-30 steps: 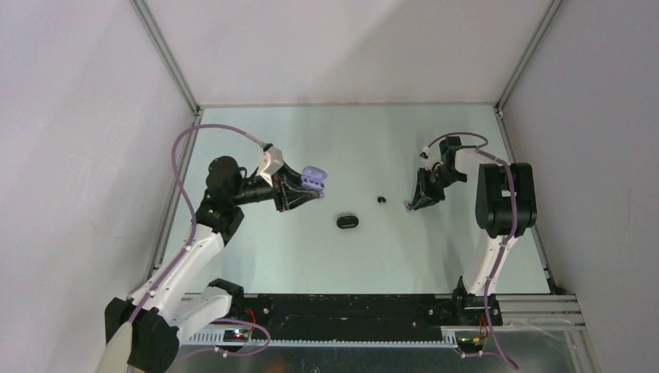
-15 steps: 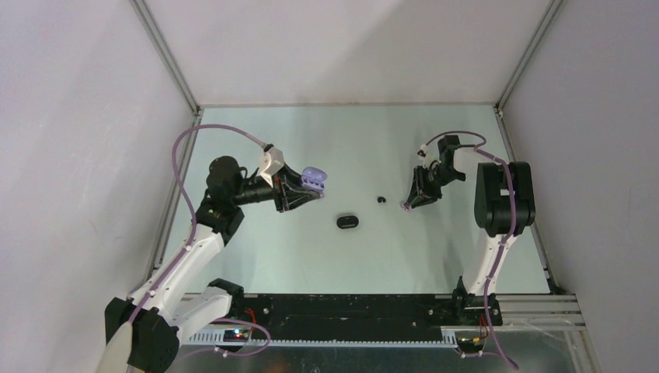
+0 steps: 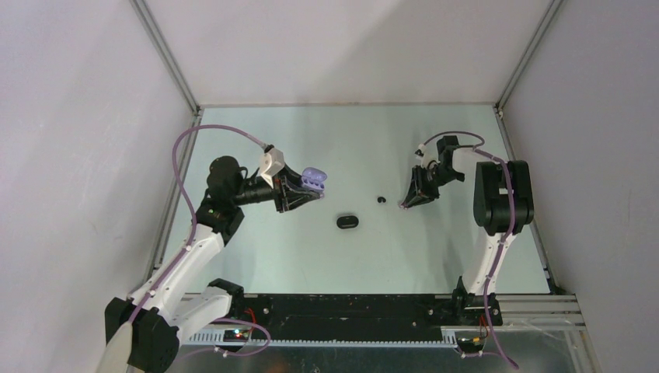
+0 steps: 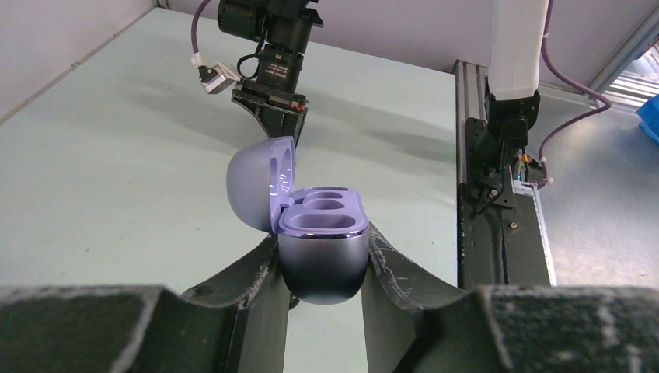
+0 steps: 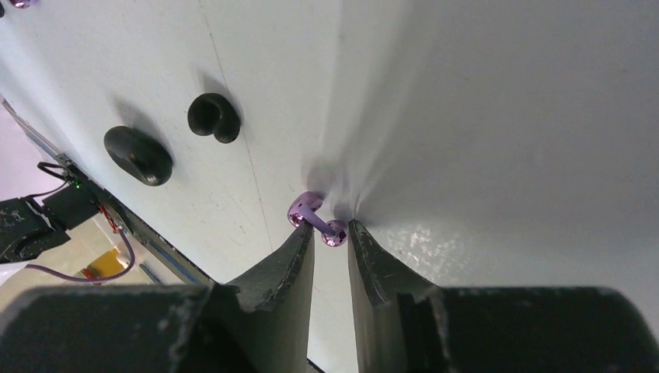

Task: Insert the wireless bluetooth earbuds into the charging case
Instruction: Pick up the left earbud from the center of the board, then insert the left earbud into the left side groove of the charging case.

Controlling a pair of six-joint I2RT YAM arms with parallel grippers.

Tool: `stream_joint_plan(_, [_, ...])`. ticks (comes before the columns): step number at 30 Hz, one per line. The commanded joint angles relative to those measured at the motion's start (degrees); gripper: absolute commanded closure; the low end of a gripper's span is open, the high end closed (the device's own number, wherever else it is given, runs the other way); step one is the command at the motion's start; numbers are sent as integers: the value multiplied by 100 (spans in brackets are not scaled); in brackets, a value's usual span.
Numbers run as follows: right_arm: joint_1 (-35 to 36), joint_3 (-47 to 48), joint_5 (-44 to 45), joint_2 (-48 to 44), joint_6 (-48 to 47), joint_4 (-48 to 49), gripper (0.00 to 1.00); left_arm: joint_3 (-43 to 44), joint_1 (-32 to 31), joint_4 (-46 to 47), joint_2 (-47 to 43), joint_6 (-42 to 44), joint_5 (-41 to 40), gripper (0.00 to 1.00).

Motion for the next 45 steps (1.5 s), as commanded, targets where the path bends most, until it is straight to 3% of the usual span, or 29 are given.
stream_joint_plan(1, [147,208,-247,31,-185,120,75,1,16,31,-40,168,-18,100])
stream_joint_plan(14, [438,196,-619,-141,-607,41,94,-10,14,13,-95,192,-5,100])
stream_joint_plan(20, [613,106,-490,-503,-744,175,96,-10,14,20,-39,178,6,100])
stream_joint_plan(24, [752,105,-377,-1133,-940,181,97,-10,-6,-6,39,175,11,100])
stream_joint_plan(29, [1035,105,-388,-2685,-1365,239,96,45,-138,-191,264,280,42,100])
stream_joint_plan(36, [1988,122,-217,-4676,-1807,725,96,262,-343,-800,458,851,323,100])
stream_joint_plan(42, [2867,297,-179,-5078,-1885,844,96,231,-429,-1026,448,1253,846,100])
stream_joint_plan(45, [3482,354,-106,-5011,-1963,840,96,294,-485,-1628,477,1721,1223,100])
